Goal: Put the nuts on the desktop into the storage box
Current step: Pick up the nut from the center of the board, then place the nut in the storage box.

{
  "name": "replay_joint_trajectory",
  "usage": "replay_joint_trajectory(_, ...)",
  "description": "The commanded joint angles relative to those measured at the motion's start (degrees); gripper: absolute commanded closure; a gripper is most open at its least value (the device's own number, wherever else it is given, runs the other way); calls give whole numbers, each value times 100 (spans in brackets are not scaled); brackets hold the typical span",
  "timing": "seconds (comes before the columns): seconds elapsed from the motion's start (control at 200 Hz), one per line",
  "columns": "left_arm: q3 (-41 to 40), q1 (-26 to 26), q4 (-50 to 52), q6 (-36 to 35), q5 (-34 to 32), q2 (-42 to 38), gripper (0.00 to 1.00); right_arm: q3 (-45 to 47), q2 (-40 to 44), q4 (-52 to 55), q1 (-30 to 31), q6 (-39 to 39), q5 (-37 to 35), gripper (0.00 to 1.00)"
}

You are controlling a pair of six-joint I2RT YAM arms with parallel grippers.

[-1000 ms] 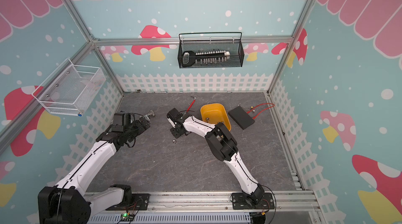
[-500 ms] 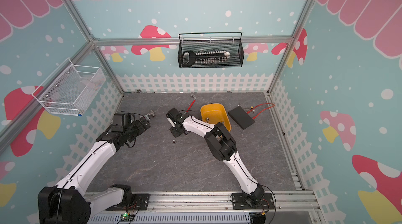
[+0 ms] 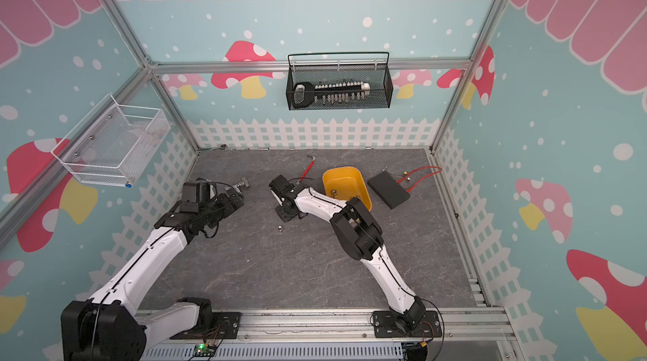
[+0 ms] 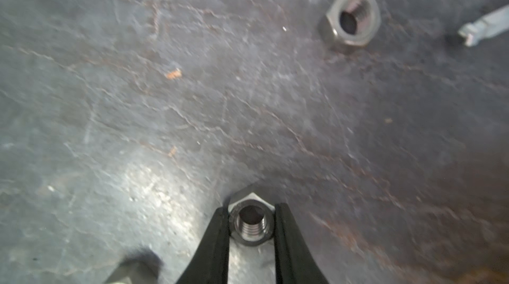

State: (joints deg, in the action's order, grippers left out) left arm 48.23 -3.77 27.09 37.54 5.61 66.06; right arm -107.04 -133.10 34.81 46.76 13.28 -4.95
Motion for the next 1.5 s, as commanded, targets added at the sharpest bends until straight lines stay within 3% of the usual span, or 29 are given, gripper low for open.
replay_joint_trajectory(0.0,-77,-20,-110,-219,349,-58,1,256,762,207,-102,59,-527,100)
replay_joint_trajectory(0.195,21,-419,-116,-273,255,23,1,955,1871,202,-542,145,-971,100)
replay_joint_trajectory(0.355,206,-995,-138,-201,4,386,1,1728,2719,-23,-1274,159,-1003,100)
replay_joint_trajectory(0.595,437,-1673,-301,5,-175,1097,1,2506,2639,-535,-2102,149,-538,100)
replay_joint_trajectory(0.635,463,-1709,-314,25,-185,1147,1,2562,2552,-604,-2148,175,-471,90)
replay_joint_trajectory(0.741,521,-1764,-327,34,-207,1173,1,2594,2248,-668,-2180,233,-395,63)
replay_joint_trajectory(0.826,531,-1770,-328,25,-232,1159,1,2582,2186,-675,-2185,255,-401,57)
replay_joint_trajectory(1.011,497,-1767,-316,17,-370,1102,1,2583,2393,-677,-2180,274,-267,55)
replay_joint_trajectory(1.166,437,-1768,-308,-1,-315,1146,1,2665,3062,-667,-2094,243,-174,55)
replay_joint_trajectory(1.496,256,-2103,-94,-27,-86,1539,12,2504,3642,-569,-1184,188,4,60)
